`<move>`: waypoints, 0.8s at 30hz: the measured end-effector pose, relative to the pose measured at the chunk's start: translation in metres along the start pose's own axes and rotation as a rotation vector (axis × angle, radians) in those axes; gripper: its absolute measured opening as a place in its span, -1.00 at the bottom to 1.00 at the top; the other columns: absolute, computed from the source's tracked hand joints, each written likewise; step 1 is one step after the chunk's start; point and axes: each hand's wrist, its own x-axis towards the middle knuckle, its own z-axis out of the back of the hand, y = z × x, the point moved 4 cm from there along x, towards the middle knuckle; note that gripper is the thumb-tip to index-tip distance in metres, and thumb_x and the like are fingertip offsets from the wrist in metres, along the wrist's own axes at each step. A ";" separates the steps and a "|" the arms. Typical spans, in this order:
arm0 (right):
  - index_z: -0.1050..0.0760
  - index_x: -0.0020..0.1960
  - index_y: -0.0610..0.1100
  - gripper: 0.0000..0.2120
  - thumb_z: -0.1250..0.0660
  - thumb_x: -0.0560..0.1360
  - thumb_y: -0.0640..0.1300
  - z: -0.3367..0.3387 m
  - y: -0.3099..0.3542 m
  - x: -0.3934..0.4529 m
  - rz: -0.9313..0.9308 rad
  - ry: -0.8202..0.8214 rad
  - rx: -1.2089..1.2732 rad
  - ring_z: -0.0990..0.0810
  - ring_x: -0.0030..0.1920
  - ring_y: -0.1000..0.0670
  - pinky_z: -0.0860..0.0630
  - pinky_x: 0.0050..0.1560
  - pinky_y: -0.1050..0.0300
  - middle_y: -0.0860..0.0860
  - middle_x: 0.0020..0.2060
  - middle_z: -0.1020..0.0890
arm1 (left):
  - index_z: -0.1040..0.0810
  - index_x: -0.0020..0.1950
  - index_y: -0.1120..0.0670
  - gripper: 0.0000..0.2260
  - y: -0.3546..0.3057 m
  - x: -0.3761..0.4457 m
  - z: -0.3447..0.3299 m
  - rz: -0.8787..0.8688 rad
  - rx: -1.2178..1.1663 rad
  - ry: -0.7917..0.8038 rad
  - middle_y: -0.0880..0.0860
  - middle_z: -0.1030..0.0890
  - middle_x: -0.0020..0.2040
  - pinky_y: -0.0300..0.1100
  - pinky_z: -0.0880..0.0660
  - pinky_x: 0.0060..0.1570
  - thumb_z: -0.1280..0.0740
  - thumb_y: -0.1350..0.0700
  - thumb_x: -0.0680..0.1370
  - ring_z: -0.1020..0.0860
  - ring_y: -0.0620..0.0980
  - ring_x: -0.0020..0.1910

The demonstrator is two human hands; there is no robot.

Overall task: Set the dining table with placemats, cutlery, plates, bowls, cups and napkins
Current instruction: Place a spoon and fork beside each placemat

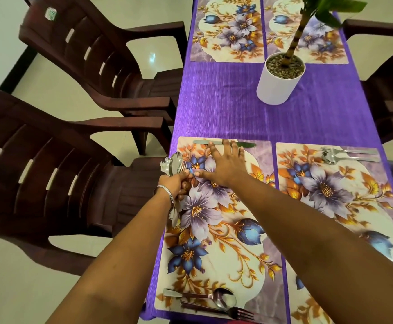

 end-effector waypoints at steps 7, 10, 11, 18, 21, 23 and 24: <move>0.06 0.55 0.10 -0.01 -0.26 0.31 0.48 0.017 0.014 -0.005 -0.052 -0.013 0.000 0.10 0.52 -0.29 0.08 0.46 -0.27 -0.19 0.54 0.03 | -0.58 -0.19 0.21 -0.81 0.001 -0.012 0.010 -0.015 -0.078 0.109 -0.04 -0.32 -0.61 -0.41 -0.11 -0.61 -0.33 0.12 0.56 -0.16 -0.14 -0.69; -0.06 0.54 0.06 -0.15 -0.37 0.40 0.27 0.033 0.054 -0.016 0.021 -0.129 0.055 0.07 0.53 -0.26 0.07 0.48 -0.18 -0.21 0.52 -0.07 | -0.51 -0.07 0.21 -0.84 -0.003 -0.029 0.032 -0.032 -0.131 0.156 -0.04 -0.29 -0.60 -0.41 -0.13 -0.60 -0.34 0.10 0.56 -0.15 -0.13 -0.69; -0.13 0.52 0.04 -0.22 -0.38 0.42 0.20 0.038 0.072 -0.020 0.051 -0.171 0.076 0.04 0.52 -0.25 0.06 0.48 -0.15 -0.21 0.50 -0.12 | -0.53 -0.06 0.20 -0.83 -0.006 -0.036 0.042 -0.033 -0.139 0.172 -0.05 -0.28 -0.60 -0.41 -0.13 -0.60 -0.33 0.09 0.56 -0.15 -0.13 -0.68; -0.52 0.22 -0.22 -0.66 -0.35 0.44 -0.21 0.046 0.279 -0.058 0.296 -0.270 0.432 -0.51 0.17 -0.17 -0.39 0.25 -0.01 -0.18 0.12 -0.56 | -0.44 -0.24 0.10 -0.72 -0.037 -0.110 0.197 -0.057 -0.248 0.306 -0.08 -0.19 -0.62 -0.41 -0.01 -0.65 -0.13 0.07 0.63 -0.08 -0.17 -0.70; -0.58 0.07 -0.21 -0.84 -0.30 0.52 -0.21 0.037 0.387 -0.090 0.364 -0.201 0.704 -0.61 -0.04 -0.04 -0.51 0.06 0.03 -0.13 -0.06 -0.67 | -0.32 -0.32 0.07 -0.71 -0.050 -0.149 0.299 -0.101 -0.381 0.313 -0.07 -0.17 -0.65 -0.41 0.01 -0.67 -0.13 0.06 0.59 -0.08 -0.16 -0.73; -0.58 -0.01 -0.18 -0.88 -0.27 0.57 -0.18 0.032 0.464 -0.117 0.391 -0.119 0.934 -0.58 -0.18 0.04 -0.51 -0.09 0.18 -0.09 -0.16 -0.64 | -0.29 -0.38 0.05 -0.70 -0.057 -0.181 0.371 -0.149 -0.442 0.328 -0.07 -0.16 -0.65 -0.40 0.01 -0.68 -0.18 0.04 0.55 -0.09 -0.15 -0.74; -0.55 -0.07 -0.15 -0.87 -0.25 0.59 -0.16 0.030 0.503 -0.134 0.376 -0.033 1.095 -0.53 -0.28 0.08 -0.48 -0.22 0.23 -0.06 -0.24 -0.60 | -0.30 -0.40 0.05 -0.68 -0.059 -0.195 0.406 -0.185 -0.452 0.312 -0.07 -0.16 -0.65 -0.39 0.03 -0.67 -0.18 0.04 0.55 -0.09 -0.15 -0.74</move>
